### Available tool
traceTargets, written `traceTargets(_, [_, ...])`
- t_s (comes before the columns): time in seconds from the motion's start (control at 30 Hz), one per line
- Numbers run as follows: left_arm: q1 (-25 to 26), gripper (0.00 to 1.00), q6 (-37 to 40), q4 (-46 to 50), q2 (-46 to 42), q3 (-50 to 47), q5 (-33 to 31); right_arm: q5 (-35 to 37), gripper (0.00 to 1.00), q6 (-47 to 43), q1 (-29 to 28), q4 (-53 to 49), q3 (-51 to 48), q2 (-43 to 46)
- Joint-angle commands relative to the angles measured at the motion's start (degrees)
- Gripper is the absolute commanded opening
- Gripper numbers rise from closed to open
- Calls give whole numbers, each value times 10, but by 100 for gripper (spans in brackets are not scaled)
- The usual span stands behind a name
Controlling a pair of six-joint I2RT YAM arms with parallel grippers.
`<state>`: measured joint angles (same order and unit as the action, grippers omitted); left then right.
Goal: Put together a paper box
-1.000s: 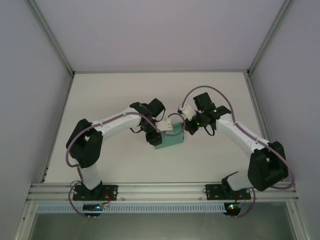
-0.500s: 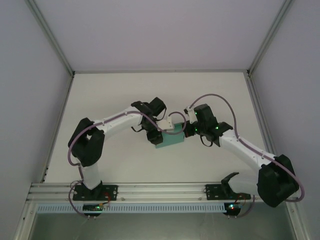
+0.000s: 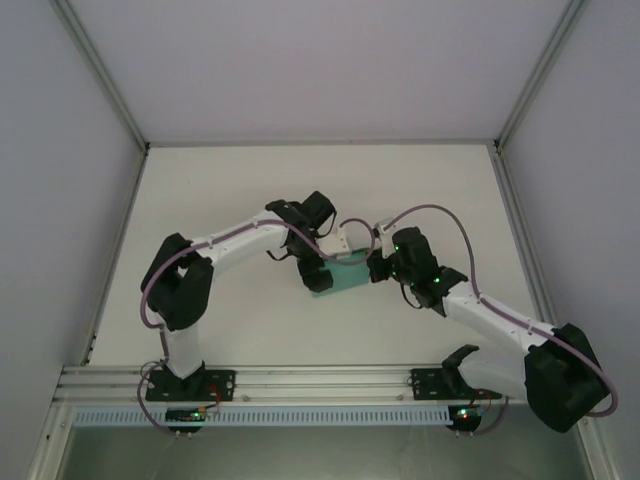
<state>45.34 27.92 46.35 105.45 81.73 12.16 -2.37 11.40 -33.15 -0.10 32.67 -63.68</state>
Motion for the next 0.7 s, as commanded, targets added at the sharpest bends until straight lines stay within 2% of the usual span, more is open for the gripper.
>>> traceTargets(0.0, [3, 100, -25, -7, -54, 3, -10, 19, 0, 30, -17, -111, 11, -2])
traceTargets(0.13, [5, 99, -88, -46, -126, -54, -63, 67, 0, 67, -29, -136, 29, -12])
traceTargets(0.27, [5, 100, -179, -82, -204, -117, -146, 111, 0, 86, -52, -166, 56, -32])
traceTargets(0.37, [3, 98, -233, -94, -236, -143, -175, 133, 0, 89, -72, -180, 71, -45])
traceTargets(0.43, [2, 84, -266, -91, -239, -142, -174, 138, 0, 95, -78, -187, 79, -50])
traceTargets(0.5, [2, 65, -291, -77, -231, -129, -171, 145, 0, 98, -86, -197, 87, -53])
traceTargets(0.57, [1, 56, -296, -83, -227, -132, -157, 145, 0, 104, -90, -203, 92, -54])
traceTargets(0.67, [2, 49, -291, -103, -225, -147, -137, 139, 0, 108, -90, -210, 101, -60])
